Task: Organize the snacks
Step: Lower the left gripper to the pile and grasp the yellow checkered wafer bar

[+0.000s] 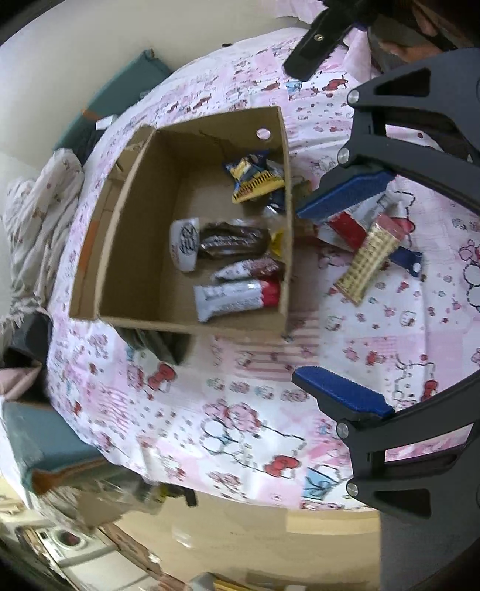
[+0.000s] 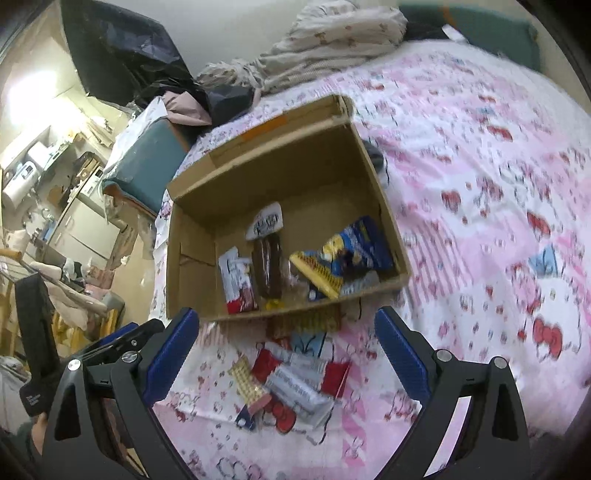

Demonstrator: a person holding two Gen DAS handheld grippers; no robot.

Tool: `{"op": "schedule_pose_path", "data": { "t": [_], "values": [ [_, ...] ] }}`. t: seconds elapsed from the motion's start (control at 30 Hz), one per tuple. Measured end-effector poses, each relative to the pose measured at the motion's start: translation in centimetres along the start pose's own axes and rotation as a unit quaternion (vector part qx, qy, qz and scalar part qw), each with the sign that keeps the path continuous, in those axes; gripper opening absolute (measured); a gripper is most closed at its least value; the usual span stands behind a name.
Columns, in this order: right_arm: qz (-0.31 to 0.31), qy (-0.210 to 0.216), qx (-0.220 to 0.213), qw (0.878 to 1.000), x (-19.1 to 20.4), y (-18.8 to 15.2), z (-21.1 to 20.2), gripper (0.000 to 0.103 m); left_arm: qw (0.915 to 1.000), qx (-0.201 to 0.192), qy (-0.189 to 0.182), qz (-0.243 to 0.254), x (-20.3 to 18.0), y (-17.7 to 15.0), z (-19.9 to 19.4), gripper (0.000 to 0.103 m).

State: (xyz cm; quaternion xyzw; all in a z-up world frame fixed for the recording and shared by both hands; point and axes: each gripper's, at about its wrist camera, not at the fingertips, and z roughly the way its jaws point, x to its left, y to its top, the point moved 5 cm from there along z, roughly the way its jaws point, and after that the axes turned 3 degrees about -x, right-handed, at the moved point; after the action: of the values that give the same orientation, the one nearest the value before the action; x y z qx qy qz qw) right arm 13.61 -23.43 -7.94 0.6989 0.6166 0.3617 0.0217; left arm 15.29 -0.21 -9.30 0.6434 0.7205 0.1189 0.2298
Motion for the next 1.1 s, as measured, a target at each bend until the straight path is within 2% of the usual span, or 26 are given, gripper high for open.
{"op": "schedule_pose_path", "data": {
  "t": [0.17,0.23,0.43,0.53,0.7,0.8,0.83,1.0,1.1],
  "values": [
    [0.042,-0.008,0.044,0.998,-1.3,-2.5,0.7,0.098,0.999,0.029,0.011,-0.031,1.4,-1.6,0.5,0.079],
    [0.068,0.004,0.055,0.996,-1.7,-3.3,1.0,0.098,0.9981,0.034,0.019,-0.048,2.1,-2.0,0.8,0.079],
    [0.117,0.015,0.059,0.991,-2.8,-3.3,2.0,0.098,0.993,0.061,0.03,-0.097,4.1,-2.8,2.7,0.077],
    [0.133,0.011,0.061,0.989,-3.3,-3.4,2.4,0.098,0.9895,0.091,0.021,-0.11,4.3,-3.7,4.3,0.066],
    [0.141,0.007,0.064,0.988,-3.7,-3.3,2.9,0.098,0.9751,0.164,-0.026,-0.147,2.6,-6.1,7.5,0.064],
    [0.141,0.004,0.068,0.988,-3.7,-3.4,3.1,0.098,0.9695,0.19,-0.048,-0.147,0.6,-7.0,9.1,0.063],
    [0.141,0.004,0.068,0.988,-3.8,-3.4,3.1,0.098,0.9682,0.198,-0.052,-0.144,0.0,-7.2,9.6,0.06],
    [0.14,-0.004,0.068,0.988,-4.0,-3.4,3.1,0.098,0.9696,0.214,-0.034,-0.114,-1.4,-8.0,11.1,0.054],
    [0.141,-0.006,0.07,0.987,-4.0,-3.5,3.3,0.098,0.9731,0.212,-0.018,-0.088,-1.5,-8.1,11.0,0.039]
  ]
}}
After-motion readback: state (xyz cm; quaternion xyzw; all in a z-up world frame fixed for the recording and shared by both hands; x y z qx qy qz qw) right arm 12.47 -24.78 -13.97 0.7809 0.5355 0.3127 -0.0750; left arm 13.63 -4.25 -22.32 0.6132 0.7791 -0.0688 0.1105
